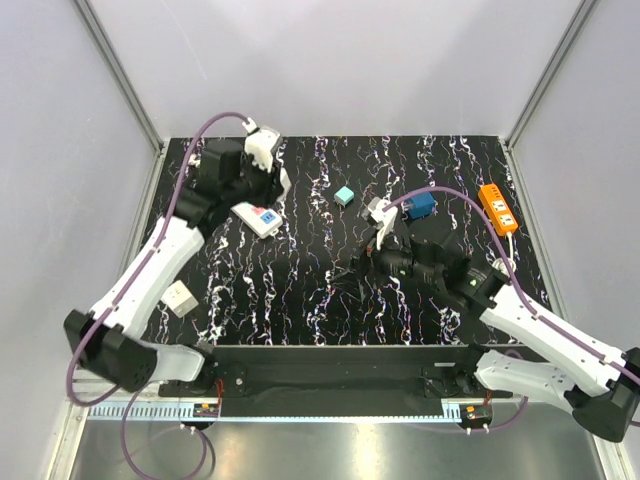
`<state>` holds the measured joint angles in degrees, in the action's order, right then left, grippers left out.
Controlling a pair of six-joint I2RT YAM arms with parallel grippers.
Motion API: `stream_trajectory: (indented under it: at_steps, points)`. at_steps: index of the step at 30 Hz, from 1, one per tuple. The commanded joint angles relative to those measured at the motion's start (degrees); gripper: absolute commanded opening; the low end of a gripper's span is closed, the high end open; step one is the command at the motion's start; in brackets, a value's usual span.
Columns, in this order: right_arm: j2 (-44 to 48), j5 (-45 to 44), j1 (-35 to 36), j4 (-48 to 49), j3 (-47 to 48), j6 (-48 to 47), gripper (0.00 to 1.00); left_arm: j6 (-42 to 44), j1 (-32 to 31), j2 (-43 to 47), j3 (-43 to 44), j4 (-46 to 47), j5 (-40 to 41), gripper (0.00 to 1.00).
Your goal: Insert the plug
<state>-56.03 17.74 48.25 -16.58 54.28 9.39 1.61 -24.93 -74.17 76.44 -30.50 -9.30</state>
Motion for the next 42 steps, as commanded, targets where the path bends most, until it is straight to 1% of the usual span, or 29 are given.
stream_trajectory:
  at_steps: [1, 2, 3, 6, 9, 10, 11, 12, 15, 16, 19, 22, 32, 36, 42]
  points:
    - [1.7, -4.1, 0.4, 3.1, -2.9, 2.1, 1.00, 14.3, 3.9, -6.3, 4.6, 2.2, 4.4, 0.00]
    - [2.0, -4.2, 0.4, 3.7, -3.6, 2.0, 1.00, 16.5, 4.4, -7.4, 4.7, 2.8, 4.1, 0.00]
    - [2.1, -4.6, 0.4, 3.8, -4.0, 2.1, 1.00, 21.3, 5.3, -8.3, 4.9, 3.3, 3.8, 0.00]
    - [0.9, -4.2, 0.4, 4.6, -4.8, 2.9, 1.00, 28.5, 7.2, -11.9, 5.2, 4.3, 0.7, 0.00]
    - [-1.4, -2.4, 0.4, 6.8, -5.4, 3.7, 1.00, 32.7, 11.4, -15.1, 5.5, 5.4, -4.8, 0.00]
    - [-2.1, -1.9, 0.4, 7.5, -5.8, 4.0, 1.00, 33.5, 12.3, -17.0, 5.5, 5.6, -9.6, 0.00]
    - [-2.7, -1.6, 0.4, 8.9, -5.9, 4.2, 1.00, 34.6, 13.2, -18.0, 5.6, 5.5, -11.7, 0.00]
    - [-4.1, -1.0, 0.4, 9.3, -5.9, 4.2, 0.99, 37.2, 14.5, -18.9, 5.6, 5.5, -13.0, 0.00]
    - [-6.5, 0.5, 0.4, 9.9, -5.0, 4.1, 1.00, 40.4, 16.4, -22.7, 6.0, 5.6, -16.4, 0.00]
    - [-6.9, 0.9, 0.4, 10.0, -4.5, 4.1, 1.00, 40.7, 16.9, -24.1, 6.1, 5.6, -19.1, 0.00]
    - [-8.2, 1.9, 0.4, 10.3, -3.7, 3.4, 1.00, 40.8, 18.8, -25.7, 6.7, 5.7, -24.0, 0.00]
    - [-8.7, 2.5, 0.4, 10.6, -3.3, 2.8, 1.00, 42.2, 19.0, -26.7, 7.1, 5.6, -26.2, 0.00]
    - [-9.5, 3.3, 0.4, 10.7, -3.2, 2.1, 1.00, 41.8, 20.3, -30.4, 5.5, 6.8, -26.7, 0.00]
    - [-9.1, 2.9, 0.3, 10.8, -3.6, 1.9, 1.00, 39.1, 21.5, -30.7, 4.2, 11.1, -28.0, 0.00]
    - [-9.0, 2.9, 0.4, 10.8, -3.5, 1.7, 1.00, 37.0, 22.6, -31.5, 2.0, 14.7, -29.6, 0.00]
